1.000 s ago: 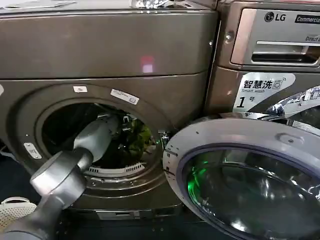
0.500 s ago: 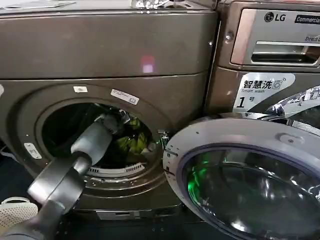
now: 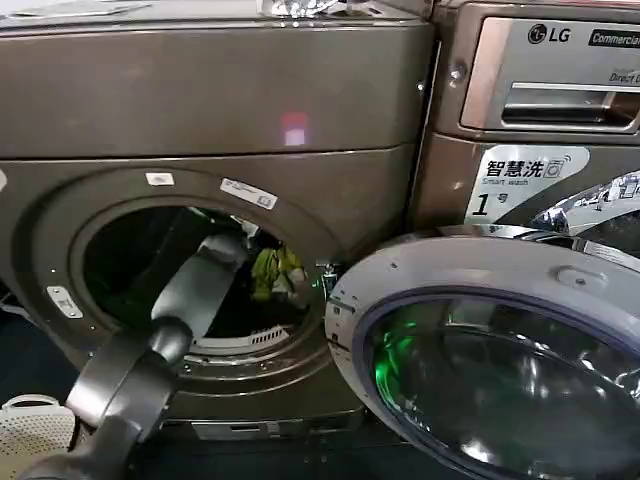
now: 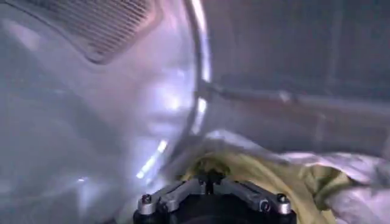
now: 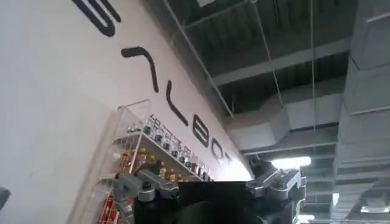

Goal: Grasp the clothes from the dryer.

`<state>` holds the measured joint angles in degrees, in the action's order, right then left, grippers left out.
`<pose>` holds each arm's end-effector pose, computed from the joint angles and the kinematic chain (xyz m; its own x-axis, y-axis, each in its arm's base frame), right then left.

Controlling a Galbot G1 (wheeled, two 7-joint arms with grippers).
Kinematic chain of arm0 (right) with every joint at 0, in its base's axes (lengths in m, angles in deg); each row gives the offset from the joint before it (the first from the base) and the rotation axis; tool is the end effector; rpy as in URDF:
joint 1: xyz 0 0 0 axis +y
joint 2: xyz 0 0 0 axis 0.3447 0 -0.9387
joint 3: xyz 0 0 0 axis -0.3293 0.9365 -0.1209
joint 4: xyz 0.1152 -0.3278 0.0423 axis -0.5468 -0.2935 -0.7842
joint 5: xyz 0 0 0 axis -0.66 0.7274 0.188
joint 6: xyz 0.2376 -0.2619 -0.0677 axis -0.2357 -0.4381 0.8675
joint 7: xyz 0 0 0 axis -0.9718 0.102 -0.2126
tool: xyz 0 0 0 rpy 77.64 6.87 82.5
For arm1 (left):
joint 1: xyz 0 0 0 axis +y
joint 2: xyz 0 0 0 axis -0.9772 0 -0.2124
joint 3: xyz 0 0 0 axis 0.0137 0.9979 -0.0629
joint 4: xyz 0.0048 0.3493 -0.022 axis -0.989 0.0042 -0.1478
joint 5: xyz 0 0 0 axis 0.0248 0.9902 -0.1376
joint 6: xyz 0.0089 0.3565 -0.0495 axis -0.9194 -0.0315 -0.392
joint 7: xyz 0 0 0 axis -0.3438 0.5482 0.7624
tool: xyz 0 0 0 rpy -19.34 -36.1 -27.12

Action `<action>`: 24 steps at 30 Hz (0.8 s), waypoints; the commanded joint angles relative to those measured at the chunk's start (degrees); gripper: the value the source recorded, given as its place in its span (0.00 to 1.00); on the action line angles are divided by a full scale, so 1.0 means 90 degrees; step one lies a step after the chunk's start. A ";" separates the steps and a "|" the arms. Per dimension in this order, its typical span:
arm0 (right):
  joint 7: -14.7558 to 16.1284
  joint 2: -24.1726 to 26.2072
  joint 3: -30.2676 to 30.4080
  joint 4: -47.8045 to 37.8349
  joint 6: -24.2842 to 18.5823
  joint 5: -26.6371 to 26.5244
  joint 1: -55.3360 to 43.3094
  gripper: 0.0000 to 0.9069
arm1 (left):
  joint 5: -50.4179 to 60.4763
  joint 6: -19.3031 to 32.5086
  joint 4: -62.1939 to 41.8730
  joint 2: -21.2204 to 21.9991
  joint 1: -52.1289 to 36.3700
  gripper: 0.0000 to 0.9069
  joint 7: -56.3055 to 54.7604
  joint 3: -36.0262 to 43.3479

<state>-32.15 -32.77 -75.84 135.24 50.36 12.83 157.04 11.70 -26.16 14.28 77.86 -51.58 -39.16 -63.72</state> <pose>-0.0801 -0.4103 0.0795 -0.4208 0.6288 -0.6539 0.8689 0.4864 -0.0914 0.6651 0.0446 -0.2158 -0.8693 0.3505 0.3486 0.4683 0.8098 0.3534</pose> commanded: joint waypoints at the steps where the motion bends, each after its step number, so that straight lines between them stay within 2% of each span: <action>1: 0.0011 -0.0005 0.0025 -0.0016 -0.0005 0.0021 -0.0023 1.00 | -0.1392 0.0505 0.0767 -0.0004 0.0351 0.00 -0.1853 -0.0745; 8: 0.0023 -0.0009 0.0041 -0.0044 -0.0019 0.0092 -0.0031 1.00 | -0.2317 0.0457 0.1649 -0.0049 0.0790 0.00 -0.2470 -0.0965; 14: 0.0008 0.0006 0.0034 -0.0055 -0.0022 0.0102 -0.0025 1.00 | -0.2866 0.0439 0.2381 0.0061 0.1107 0.00 -0.2800 -0.1489; 24: -0.0167 -0.0008 -0.0019 0.0006 0.0134 0.0224 0.0038 1.00 | -0.2283 0.0853 0.2693 0.0330 0.1309 0.00 -0.3622 -0.2081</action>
<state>-32.95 -32.74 -75.90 135.08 50.81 14.17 157.23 -8.68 -21.44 32.90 79.38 -42.27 -62.62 -76.54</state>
